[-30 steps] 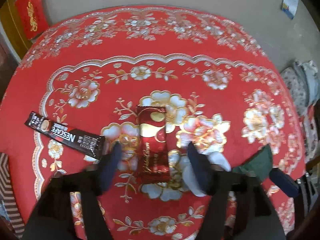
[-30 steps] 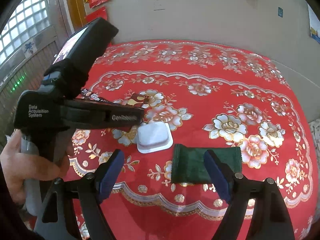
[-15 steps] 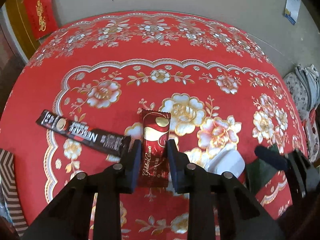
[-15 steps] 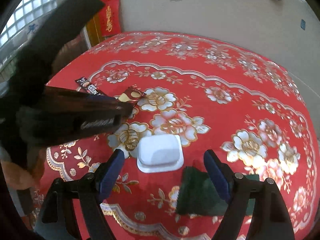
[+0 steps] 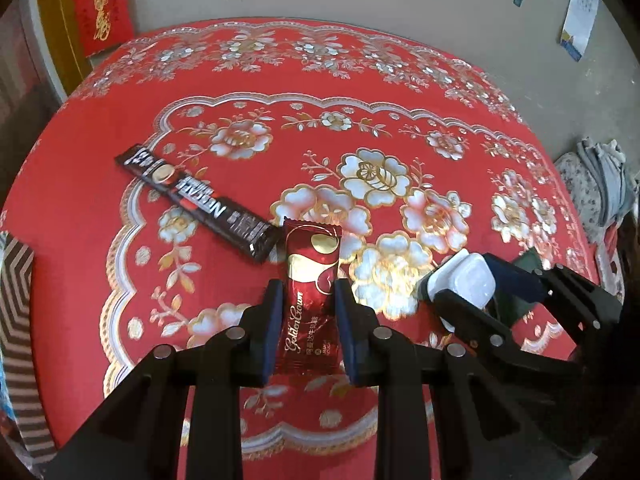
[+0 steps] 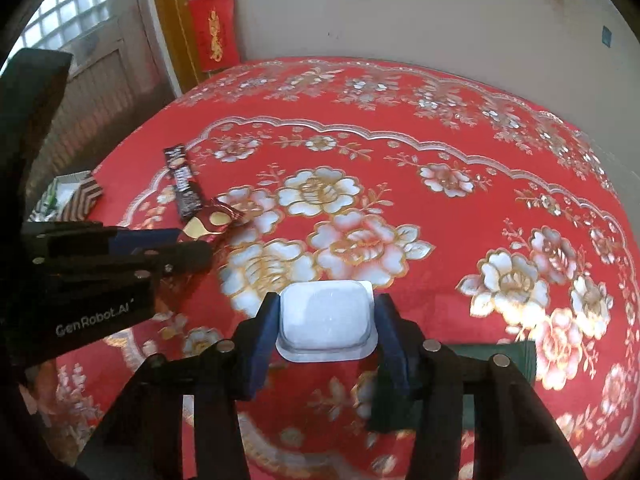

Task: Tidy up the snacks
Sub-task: 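Grasp the red Golden Crown candy with the left tool while the right tool grasps the white cup, then carry the red candy and white cup over the tray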

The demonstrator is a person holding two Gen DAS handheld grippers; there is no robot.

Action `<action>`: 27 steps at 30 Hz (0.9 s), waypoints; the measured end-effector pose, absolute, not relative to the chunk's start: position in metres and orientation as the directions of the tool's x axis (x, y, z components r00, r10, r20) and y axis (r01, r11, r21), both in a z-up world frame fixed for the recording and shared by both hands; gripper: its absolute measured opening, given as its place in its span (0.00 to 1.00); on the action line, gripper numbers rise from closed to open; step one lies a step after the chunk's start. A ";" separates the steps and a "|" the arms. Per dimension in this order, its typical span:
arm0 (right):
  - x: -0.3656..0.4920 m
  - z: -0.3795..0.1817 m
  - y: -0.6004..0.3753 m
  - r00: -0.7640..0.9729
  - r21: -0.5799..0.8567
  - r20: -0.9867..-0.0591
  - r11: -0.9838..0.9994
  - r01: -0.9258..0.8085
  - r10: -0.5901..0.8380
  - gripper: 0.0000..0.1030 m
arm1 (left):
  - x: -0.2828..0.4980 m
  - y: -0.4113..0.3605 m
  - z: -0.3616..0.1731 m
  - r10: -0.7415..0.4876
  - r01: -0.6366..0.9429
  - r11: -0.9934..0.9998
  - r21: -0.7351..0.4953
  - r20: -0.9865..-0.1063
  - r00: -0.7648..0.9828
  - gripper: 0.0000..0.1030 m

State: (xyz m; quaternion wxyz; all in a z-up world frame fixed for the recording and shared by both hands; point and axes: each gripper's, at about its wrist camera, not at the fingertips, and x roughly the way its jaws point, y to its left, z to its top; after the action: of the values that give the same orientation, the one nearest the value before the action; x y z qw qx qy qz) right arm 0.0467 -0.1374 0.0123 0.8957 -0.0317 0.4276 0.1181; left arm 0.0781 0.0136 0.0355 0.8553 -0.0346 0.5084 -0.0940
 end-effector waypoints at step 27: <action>-0.048 0.049 -0.045 0.673 0.044 -0.688 0.941 -0.336 0.272 0.48 | -0.037 0.096 0.069 -0.115 0.063 0.993 -0.098 -0.780 0.615 0.23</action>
State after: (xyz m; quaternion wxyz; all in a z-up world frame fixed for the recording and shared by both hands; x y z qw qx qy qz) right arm -0.0476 -0.0446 0.0487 0.9135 -0.0432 0.3688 0.1662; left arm -0.0371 0.0960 0.0692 0.8980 -0.0302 0.4361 -0.0496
